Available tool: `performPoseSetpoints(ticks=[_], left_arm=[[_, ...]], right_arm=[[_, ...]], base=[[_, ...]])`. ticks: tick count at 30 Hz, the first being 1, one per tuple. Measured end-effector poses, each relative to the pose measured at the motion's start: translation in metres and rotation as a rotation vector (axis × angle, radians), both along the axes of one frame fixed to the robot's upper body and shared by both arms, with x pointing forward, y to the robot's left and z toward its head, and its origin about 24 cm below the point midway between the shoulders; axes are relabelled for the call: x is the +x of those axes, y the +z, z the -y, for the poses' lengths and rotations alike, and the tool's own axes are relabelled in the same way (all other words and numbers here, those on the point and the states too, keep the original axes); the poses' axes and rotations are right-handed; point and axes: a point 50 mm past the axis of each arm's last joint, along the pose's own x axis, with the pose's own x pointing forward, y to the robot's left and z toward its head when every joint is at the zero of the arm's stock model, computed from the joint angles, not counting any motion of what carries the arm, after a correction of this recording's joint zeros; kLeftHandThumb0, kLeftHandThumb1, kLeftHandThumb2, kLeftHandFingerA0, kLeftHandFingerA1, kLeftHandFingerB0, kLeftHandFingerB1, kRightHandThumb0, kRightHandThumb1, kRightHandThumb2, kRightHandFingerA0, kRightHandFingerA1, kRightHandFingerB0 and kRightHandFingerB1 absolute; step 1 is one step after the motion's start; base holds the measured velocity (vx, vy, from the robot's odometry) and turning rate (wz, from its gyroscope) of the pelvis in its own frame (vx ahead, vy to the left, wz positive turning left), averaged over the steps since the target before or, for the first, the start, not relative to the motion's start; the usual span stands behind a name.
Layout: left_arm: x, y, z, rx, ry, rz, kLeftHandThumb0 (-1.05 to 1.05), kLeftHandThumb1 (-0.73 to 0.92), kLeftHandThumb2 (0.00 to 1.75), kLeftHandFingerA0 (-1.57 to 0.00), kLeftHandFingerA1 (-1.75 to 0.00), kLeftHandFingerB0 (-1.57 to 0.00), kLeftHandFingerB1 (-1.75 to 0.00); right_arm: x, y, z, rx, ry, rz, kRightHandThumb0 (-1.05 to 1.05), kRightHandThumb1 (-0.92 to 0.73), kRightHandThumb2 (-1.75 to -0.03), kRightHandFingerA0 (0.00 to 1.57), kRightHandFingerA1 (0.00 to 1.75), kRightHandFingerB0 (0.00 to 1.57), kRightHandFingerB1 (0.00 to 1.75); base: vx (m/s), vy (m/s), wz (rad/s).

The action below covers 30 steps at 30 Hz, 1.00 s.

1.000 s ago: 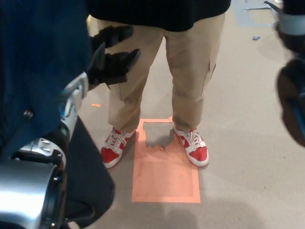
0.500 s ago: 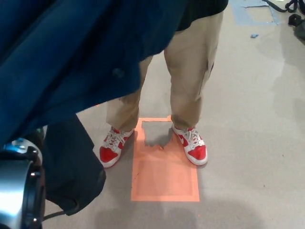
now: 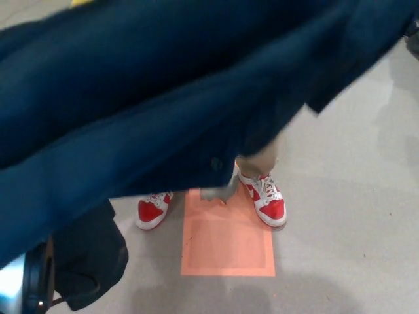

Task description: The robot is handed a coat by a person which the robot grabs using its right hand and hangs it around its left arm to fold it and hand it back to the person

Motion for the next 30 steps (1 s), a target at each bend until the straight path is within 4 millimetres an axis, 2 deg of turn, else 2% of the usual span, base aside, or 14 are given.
performPoseSetpoints(ticks=[6, 7, 9, 10, 12, 14, 15, 16, 17, 18, 19, 20, 27, 30], left_arm=[[0.0, 0.001, -0.004, -0.008, 0.008, 0.004, -0.36, 0.5, 1.05, 0.0, -0.48, 0.0, -0.46], [-0.001, 0.001, -0.005, -0.007, 0.01, 0.005, -0.69, 0.78, 0.64, -0.17, -0.3, -0.2, -0.29], [-0.001, 0.002, -0.004, -0.007, 0.007, 0.006, -0.69, 0.79, 0.64, -0.17, -0.3, -0.21, -0.29], [-0.001, 0.002, -0.004, -0.006, 0.006, 0.006, -0.7, 0.77, 0.64, -0.18, -0.3, -0.22, -0.29], [-0.001, 0.002, -0.004, -0.006, 0.002, 0.006, -0.7, 0.77, 0.64, -0.18, -0.3, -0.22, -0.29], [-0.001, 0.002, -0.004, -0.005, -0.001, 0.006, -0.7, 0.77, 0.64, -0.18, -0.3, -0.22, -0.29], [-0.001, 0.002, -0.004, -0.005, -0.002, 0.007, -0.69, 0.76, 0.63, -0.17, -0.3, -0.21, -0.3], [0.0, 0.002, -0.003, -0.005, -0.005, 0.007, -0.69, 0.76, 0.63, -0.17, -0.3, -0.21, -0.3], [0.0, 0.002, -0.003, -0.005, -0.006, 0.007, -0.69, 0.77, 0.63, -0.17, -0.3, -0.2, -0.3], [0.0, 0.003, -0.002, -0.005, -0.012, 0.008, -0.36, 0.48, 1.04, 0.0, -0.48, 0.0, -0.46], [0.0, 0.003, -0.002, -0.005, -0.014, 0.01, -0.36, 0.48, 1.04, 0.0, -0.48, 0.0, -0.46], [0.0, 0.003, -0.002, -0.005, -0.016, 0.012, -0.36, 0.47, 1.03, 0.0, -0.48, 0.0, -0.47], [0.0, 0.005, -0.001, -0.004, -0.027, 0.017, -0.36, 0.47, 1.03, 0.0, -0.48, 0.0, -0.47], [0.001, 0.009, -0.001, -0.004, -0.028, 0.031, -0.36, 0.47, 1.03, 0.0, -0.48, 0.0, -0.47]], right_arm=[[-0.003, -0.094, -0.01, -0.134, 0.035, -0.295, -0.27, -0.83, -0.65, 1.06, 0.6, 1.03, 0.66], [-0.004, -0.113, -0.013, -0.167, 0.045, -0.353, -0.28, -0.82, -0.65, 1.1, 0.7, 1.05, 0.7], [-0.007, -0.154, -0.02, -0.236, 0.071, -0.483, -0.28, -0.83, -0.65, 1.08, 0.63, 1.07, 0.71], [-0.01, -0.17, -0.023, -0.266, 0.084, -0.532, -0.26, -0.84, -0.65, 1.03, 0.59, 0.99, 0.85], [-0.015, -0.2, -0.031, -0.341, 0.119, -0.62, -0.26, -0.84, -0.65, 1.03, 0.59, 0.99, 0.85], [-0.018, -0.217, -0.036, -0.402, 0.147, -0.662, -0.26, -0.84, -0.65, 1.03, 0.59, 0.99, 0.85], [-0.019, -0.222, -0.038, -0.423, 0.156, -0.671, -0.38, -0.83, -0.64, 0.9, 0.51, 1.01, 0.72], [-0.02, -0.23, -0.04, -0.456, 0.166, -0.691, -0.38, -0.83, -0.64, 0.9, 0.51, 1.01, 0.72], [-0.021, -0.233, -0.04, -0.467, 0.171, -0.699, -0.64, -0.81, -0.65, 0.51, 0.39, 0.51, 0.39], [-0.021, -0.241, -0.042, -0.513, 0.186, -0.727, -0.75, -0.54, -0.9, 0.02, 0.25, 0.05, 0.21], [-0.021, -0.246, -0.043, -0.545, 0.196, -0.753, -0.89, -0.58, -0.89, 0.0, 0.01, 0.0, 0.0], [-0.021, -0.253, -0.041, -0.587, 0.209, -0.801, -0.85, -0.49, -0.84, 0.0, 0.0, 0.0, 0.0], [-0.016, -0.264, -0.025, -0.707, 0.237, -0.982, -0.89, -0.47, -0.86, 0.0, 0.0, 0.0, 0.0], [-0.019, -0.269, -0.001, -0.766, 0.208, -1.097, -0.89, -0.48, -0.87, 0.0, 0.01, 0.0, 0.0]], base=[[0.0, 0.0, 0.0], [0.0, 0.0, 0.0], [0.0, 0.0, 0.0], [0.0, 0.0, 0.0], [0.0, 0.0, 0.0], [0.0, 0.0, 0.0], [0.0, 0.0, 0.0], [0.0, 0.0, 0.0], [0.0, 0.0, 0.0], [0.0, 0.0, 0.0], [0.0, 0.0, 0.0], [0.0, 0.0, 0.0], [0.0, 0.0, 0.0], [0.0, 0.0, 0.0]])
